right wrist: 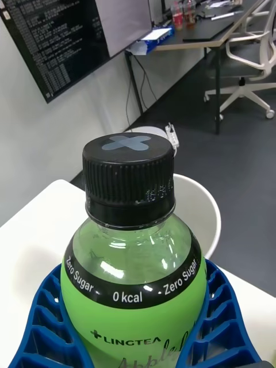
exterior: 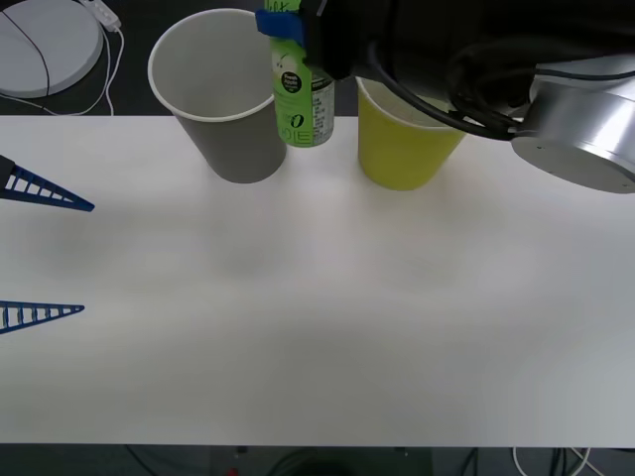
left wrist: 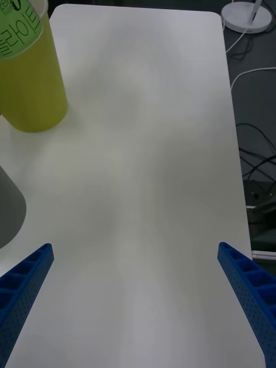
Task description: Put the can into the green bin and the plastic bottle into the gray bin
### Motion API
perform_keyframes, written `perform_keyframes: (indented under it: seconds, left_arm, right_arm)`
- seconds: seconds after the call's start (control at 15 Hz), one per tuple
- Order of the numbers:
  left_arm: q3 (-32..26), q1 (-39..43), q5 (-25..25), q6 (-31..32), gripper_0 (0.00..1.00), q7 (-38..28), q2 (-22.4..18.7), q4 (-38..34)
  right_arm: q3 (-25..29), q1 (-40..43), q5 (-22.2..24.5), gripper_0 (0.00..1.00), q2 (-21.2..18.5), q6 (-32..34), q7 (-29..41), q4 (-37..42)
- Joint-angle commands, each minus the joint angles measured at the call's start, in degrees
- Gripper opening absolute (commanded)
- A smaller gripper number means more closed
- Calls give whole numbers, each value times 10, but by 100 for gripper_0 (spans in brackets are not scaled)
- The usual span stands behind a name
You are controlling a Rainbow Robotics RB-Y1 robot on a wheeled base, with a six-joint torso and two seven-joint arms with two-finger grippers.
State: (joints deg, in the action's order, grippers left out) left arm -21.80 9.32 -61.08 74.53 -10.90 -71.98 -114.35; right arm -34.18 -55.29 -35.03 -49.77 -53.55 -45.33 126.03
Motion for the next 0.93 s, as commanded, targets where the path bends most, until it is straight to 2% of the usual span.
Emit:
perform_keyframes:
  seconds: [0.07, 0.2, 0.73, 0.93]
  left_arm:
    - [0, 0, 0, 0, 100, 0, 0, 0]
    - [0, 0, 0, 0, 100, 0, 0, 0]
    - [0, 0, 0, 0, 100, 0, 0, 0]
    - [0, 0, 0, 0, 100, 0, 0, 0]
  right_arm:
    - [0, -25, -17, 0, 13, -45, -13, -12]
    - [1, -54, -37, 0, 29, -80, -20, -32]
    - [0, -140, -45, 0, 127, -173, -38, -145]
    - [-6, -166, -45, 0, 157, -186, -43, -192]
